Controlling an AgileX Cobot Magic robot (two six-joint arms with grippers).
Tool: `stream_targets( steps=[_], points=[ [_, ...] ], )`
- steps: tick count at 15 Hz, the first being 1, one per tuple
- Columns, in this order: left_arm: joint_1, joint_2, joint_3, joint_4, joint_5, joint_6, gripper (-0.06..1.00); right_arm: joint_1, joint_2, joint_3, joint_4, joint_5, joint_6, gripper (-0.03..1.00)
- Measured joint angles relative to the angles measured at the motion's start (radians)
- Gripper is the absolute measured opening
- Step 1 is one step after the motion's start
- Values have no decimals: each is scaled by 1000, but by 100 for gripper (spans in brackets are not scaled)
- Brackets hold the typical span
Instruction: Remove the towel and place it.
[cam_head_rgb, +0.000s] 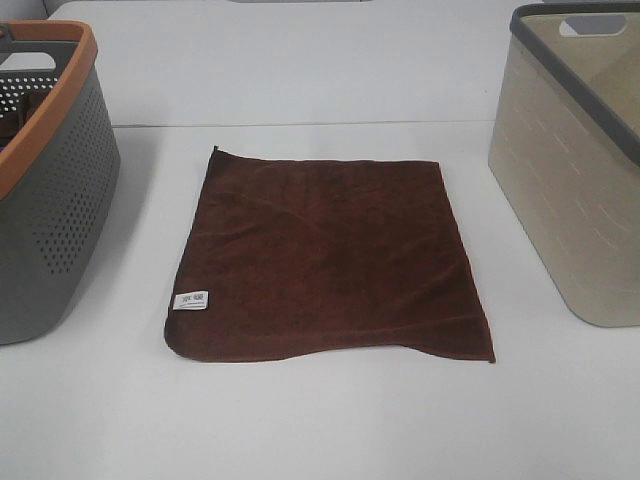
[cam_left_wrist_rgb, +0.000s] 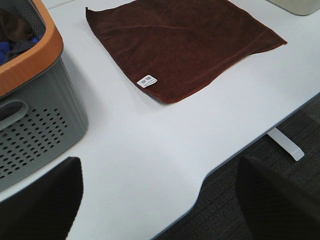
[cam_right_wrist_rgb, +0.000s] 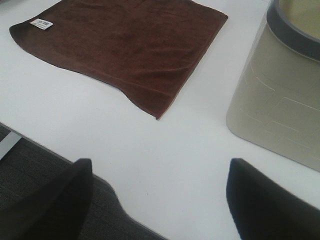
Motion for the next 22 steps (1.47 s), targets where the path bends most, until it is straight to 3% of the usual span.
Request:
stream_targets(
  steps=[5, 6, 10, 12, 15, 17, 22],
  points=[
    [15, 0, 0, 0, 0, 0, 79, 0, 0, 0, 0, -1, 0, 71],
    [57, 0, 0, 0, 0, 0, 79, -14, 0, 0, 0, -1, 0, 71],
    [366, 0, 0, 0, 0, 3, 79, -185, 0, 0, 0, -1, 0, 71],
    [447, 0, 0, 0, 0, 3, 79, -235, 0, 0, 0, -1, 0, 71],
    [441, -8, 0, 0, -1, 3, 79, -244, -1, 0, 0, -1, 0, 71],
    [394, -67, 0, 0, -4, 3, 79, -244, -32, 0, 0, -1, 0, 71],
    [393, -70, 0, 0, -4, 3, 79, -244, -106, 2, 0, -2, 0, 71]
  ],
)
